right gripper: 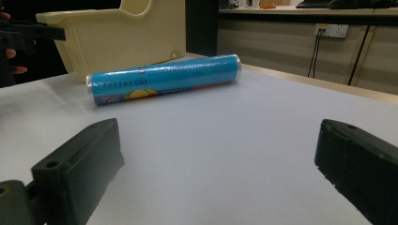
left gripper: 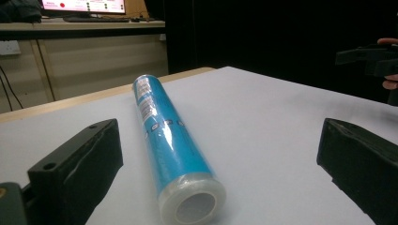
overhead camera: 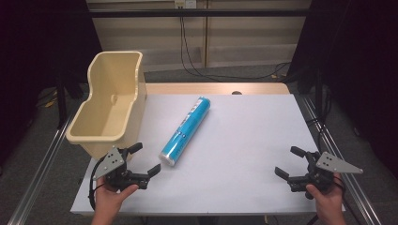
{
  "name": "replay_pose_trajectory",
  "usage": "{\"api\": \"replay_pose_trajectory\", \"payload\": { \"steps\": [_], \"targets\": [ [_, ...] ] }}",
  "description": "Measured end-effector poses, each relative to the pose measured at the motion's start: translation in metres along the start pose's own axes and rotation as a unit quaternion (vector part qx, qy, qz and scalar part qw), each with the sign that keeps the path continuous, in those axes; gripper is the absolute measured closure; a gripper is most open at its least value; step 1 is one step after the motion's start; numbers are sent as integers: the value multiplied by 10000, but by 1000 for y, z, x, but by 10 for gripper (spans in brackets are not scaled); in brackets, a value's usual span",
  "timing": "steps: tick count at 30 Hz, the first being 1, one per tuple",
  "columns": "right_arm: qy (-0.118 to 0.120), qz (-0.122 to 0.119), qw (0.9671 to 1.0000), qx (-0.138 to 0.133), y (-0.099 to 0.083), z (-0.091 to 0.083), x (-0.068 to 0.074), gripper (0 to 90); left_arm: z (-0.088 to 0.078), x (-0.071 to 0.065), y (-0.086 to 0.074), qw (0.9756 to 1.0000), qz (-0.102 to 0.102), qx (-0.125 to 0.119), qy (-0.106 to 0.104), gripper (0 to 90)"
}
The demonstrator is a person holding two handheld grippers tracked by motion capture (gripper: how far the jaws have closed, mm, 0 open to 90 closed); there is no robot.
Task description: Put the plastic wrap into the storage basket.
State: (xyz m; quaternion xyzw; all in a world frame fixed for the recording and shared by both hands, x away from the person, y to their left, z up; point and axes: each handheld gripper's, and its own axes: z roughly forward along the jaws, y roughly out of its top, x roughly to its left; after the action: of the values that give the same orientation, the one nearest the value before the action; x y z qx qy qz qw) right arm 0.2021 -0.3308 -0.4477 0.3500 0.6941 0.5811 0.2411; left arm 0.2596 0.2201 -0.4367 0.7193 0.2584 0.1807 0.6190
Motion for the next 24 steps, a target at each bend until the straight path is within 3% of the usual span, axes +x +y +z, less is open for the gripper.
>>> {"api": "replay_pose_trajectory", "payload": {
  "steps": [10,16,24],
  "targets": [
    [-6,-24,10000,46,-1,0,0,6,16,-1,6,9999,-34,126,14,6],
    [3,-40,10000,46,-1,1,1,6,31,-1,10,9998,91,204,8,9],
    [10,-41,10000,57,-1,1,0,6,44,0,15,9999,50,115,6,9]
  ]
}}
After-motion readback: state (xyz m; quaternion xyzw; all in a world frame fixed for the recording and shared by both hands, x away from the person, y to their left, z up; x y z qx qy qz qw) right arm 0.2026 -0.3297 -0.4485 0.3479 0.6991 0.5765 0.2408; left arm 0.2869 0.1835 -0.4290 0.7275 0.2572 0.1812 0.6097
